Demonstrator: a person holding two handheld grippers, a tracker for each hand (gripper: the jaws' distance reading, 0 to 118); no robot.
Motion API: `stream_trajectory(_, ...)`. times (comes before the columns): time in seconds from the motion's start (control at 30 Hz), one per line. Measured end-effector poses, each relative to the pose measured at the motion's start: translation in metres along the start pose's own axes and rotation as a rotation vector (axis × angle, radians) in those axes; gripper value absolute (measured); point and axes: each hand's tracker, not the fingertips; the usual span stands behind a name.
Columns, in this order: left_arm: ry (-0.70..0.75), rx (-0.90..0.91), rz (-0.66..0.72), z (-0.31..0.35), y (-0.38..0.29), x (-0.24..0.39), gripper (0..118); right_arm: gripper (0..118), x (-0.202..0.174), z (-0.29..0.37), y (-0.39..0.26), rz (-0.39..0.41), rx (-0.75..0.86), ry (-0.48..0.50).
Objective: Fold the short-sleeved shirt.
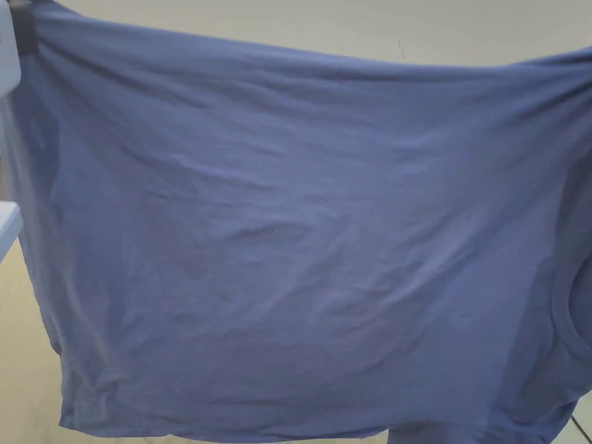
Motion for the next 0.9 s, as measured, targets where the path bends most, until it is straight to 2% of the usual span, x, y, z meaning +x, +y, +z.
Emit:
stream_trajectory(0.17, -0.011, -0.045, -0.012, -0.055, 0.013, 0.011, 0, 4, -0.006, -0.053, 0.011, 0.002, 0.014, -0.014)
stream_trajectory(0.27, 0.001, -0.045, -0.018, -0.087, 0.015, 0.021, 0, 4, -0.009, -0.087, 0.011, -0.037, 0.026, 0.01)
stream_trajectory(0.47, 0.009, -0.093, -0.001, -0.156, 0.014, 0.035, 0, 4, -0.02, -0.155, 0.012, -0.054, 0.026, -0.003)
stream_trajectory(0.73, 0.04, -0.127, -0.025, -0.23, -0.009, 0.052, 0, 4, -0.045, -0.227, 0.002, 0.013, 0.012, -0.001)
stream_trajectory(0.77, 0.123, -0.119, -0.025, -0.235, -0.013, 0.051, 0, 4, -0.048, -0.235, -0.002, 0.023, 0.003, 0.0)
stream_trajectory(0.87, 0.122, -0.139, -0.024, -0.256, -0.031, 0.057, 0, 4, -0.056, -0.25, -0.02, 0.026, -0.029, 0.042)
stream_trajectory(0.9, 0.12, -0.16, -0.036, -0.264, -0.04, 0.059, 0, 4, -0.058, -0.254, -0.029, -0.001, -0.041, 0.08)
